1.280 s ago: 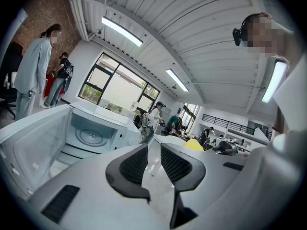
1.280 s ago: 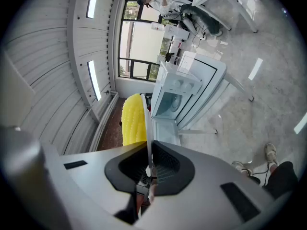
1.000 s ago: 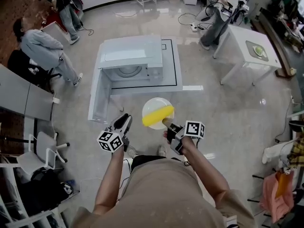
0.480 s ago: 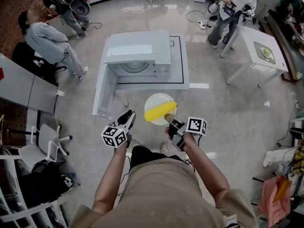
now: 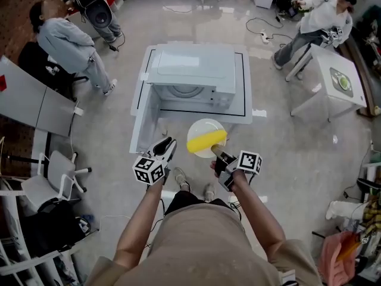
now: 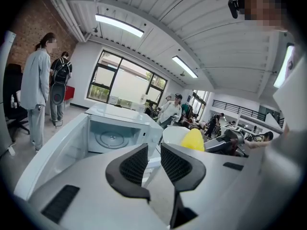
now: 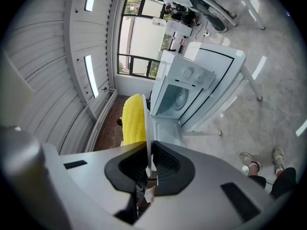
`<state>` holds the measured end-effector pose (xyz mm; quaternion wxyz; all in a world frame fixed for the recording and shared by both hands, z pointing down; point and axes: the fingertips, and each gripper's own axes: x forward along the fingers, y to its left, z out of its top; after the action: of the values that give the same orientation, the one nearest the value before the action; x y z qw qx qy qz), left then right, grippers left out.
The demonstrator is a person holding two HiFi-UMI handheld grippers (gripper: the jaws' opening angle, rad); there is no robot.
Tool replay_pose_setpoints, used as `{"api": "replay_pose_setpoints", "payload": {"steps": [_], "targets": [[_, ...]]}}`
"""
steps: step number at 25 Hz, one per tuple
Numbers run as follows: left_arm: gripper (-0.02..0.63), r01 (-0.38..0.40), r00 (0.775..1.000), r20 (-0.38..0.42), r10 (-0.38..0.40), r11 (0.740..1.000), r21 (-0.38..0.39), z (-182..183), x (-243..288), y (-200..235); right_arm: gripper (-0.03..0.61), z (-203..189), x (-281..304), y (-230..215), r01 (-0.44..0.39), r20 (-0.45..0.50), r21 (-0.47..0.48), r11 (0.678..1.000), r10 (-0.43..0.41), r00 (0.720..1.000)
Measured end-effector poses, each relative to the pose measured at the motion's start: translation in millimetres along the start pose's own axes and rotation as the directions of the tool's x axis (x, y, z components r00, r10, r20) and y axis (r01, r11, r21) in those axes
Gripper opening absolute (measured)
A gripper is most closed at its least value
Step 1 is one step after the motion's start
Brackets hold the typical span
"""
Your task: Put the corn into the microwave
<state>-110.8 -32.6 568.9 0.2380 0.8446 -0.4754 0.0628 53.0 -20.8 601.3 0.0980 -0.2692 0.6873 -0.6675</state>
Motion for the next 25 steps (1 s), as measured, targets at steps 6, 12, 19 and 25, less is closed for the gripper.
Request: {"api": "replay_pose_setpoints", "payload": {"steps": [6, 12, 19, 25], "targets": [[0.092, 0.019, 1.000, -0.004, -0.019, 1.000, -0.004, 18, 11, 39, 0.023, 10, 55, -3, 0.015, 0.023, 0.017, 1.000, -0.015, 1.000], [0.092, 0.038, 0.999, -0.017, -0.038, 0.999, 0.000, 29, 27, 73, 0.023, 16, 101, -20, 0.046, 0.056, 0.033, 0.998, -0.048, 0.997], [0.092, 0.068, 0.998, -0.018, -0.067, 0.998, 0.015, 36, 46, 109, 0.023, 23, 146, -40, 0.058, 0.111, 0.051, 0.997, -0.064, 0.992], [0.092, 0.067, 0.997, -0.034, -0.067, 0.998, -0.004, 36, 56, 126, 0.023, 29, 169, -57, 0.075, 0.133, 0.066, 0.995, -0.083, 0.988]]}}
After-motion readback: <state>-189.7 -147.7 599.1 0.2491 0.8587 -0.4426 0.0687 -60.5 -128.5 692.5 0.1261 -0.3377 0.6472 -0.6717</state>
